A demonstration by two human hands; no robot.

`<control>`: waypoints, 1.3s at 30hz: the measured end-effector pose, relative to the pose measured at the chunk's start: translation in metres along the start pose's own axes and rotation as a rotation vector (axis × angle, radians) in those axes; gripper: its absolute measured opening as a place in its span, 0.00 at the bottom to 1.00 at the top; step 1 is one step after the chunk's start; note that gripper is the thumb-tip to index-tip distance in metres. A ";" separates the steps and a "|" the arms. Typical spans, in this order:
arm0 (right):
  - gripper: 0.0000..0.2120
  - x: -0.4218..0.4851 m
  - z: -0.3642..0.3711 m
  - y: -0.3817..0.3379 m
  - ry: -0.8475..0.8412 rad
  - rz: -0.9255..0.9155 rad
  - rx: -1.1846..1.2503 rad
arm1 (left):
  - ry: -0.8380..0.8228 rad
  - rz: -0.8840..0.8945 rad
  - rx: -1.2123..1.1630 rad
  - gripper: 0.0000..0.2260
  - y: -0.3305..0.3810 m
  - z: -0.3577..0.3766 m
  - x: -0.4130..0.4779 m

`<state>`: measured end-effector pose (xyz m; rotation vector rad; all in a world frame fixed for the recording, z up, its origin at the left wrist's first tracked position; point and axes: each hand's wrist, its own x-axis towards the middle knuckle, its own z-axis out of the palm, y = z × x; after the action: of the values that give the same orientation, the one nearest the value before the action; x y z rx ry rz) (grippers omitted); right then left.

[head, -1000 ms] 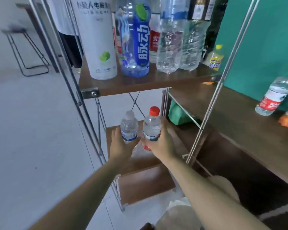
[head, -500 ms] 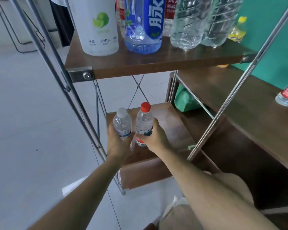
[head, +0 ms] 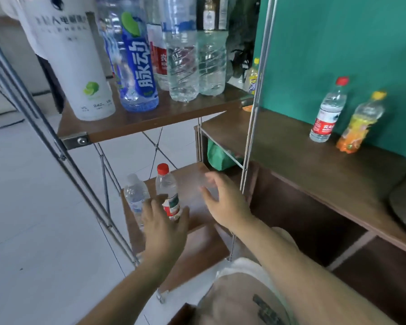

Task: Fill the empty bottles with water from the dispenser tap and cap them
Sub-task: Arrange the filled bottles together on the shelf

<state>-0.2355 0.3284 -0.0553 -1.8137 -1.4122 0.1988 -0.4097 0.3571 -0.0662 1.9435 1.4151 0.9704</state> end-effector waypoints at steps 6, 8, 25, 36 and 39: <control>0.15 -0.012 -0.092 0.039 0.248 0.109 0.021 | -0.311 0.448 -0.125 0.12 0.116 0.069 0.021; 0.16 -0.007 -0.130 0.065 0.346 0.206 -0.026 | -0.362 0.472 -0.221 0.13 0.157 0.106 0.032; 0.34 0.144 -0.271 0.307 0.823 0.832 -0.138 | -0.629 0.231 -0.350 0.36 0.343 0.414 0.196; 0.24 0.104 -0.235 0.275 0.846 0.856 -0.126 | -0.538 0.244 -0.350 0.24 0.307 0.382 0.160; 0.25 0.064 -0.219 0.231 0.812 0.845 -0.084 | -0.506 0.252 -0.320 0.25 0.280 0.325 0.129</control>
<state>0.0830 0.2653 -0.0444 -2.1057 -0.0659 -0.1712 0.0341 0.3914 -0.0132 1.9619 0.7020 0.6862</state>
